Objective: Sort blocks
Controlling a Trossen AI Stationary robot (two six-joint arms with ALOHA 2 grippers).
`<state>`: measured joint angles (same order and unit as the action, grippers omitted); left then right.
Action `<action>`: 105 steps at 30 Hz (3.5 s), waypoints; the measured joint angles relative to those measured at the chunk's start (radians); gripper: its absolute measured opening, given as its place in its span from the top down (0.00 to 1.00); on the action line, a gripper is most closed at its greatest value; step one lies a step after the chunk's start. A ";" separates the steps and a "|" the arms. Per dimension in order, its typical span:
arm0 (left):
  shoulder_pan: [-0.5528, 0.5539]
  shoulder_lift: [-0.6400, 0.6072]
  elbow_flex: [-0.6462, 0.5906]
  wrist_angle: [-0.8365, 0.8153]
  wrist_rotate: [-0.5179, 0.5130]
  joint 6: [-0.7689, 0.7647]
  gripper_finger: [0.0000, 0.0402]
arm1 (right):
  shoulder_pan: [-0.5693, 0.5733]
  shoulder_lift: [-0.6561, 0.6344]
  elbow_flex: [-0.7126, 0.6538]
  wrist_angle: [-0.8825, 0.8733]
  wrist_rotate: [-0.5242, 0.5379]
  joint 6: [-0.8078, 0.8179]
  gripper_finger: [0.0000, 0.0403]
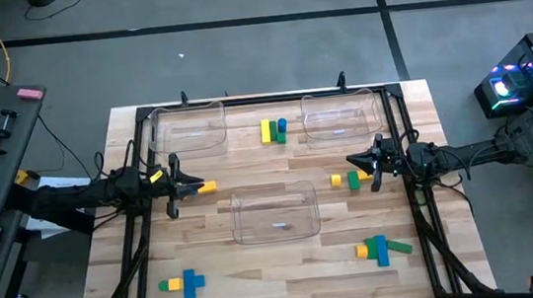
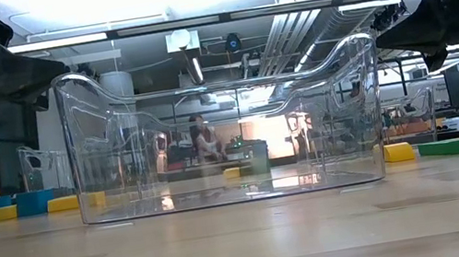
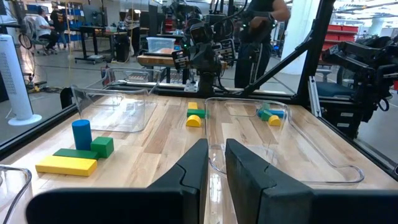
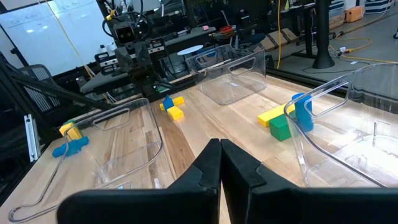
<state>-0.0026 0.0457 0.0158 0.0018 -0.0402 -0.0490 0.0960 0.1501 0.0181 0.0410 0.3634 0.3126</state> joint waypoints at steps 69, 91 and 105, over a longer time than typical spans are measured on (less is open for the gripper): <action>0.000 0.000 0.000 0.000 0.000 0.000 0.89 | -0.175 1.411 0.889 -1.276 -0.330 -0.134 0.43; 0.000 0.000 0.000 0.000 0.000 0.000 0.89 | -0.182 1.567 0.877 -1.125 -0.268 -0.444 0.43; 0.000 0.000 0.000 0.000 0.000 0.000 0.89 | -0.231 1.566 0.800 -1.102 -0.275 -0.453 0.66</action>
<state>-0.0029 0.0460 0.0158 0.0017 -0.0402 -0.0490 -0.1348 1.7161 0.8177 -1.0607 0.0887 -0.1402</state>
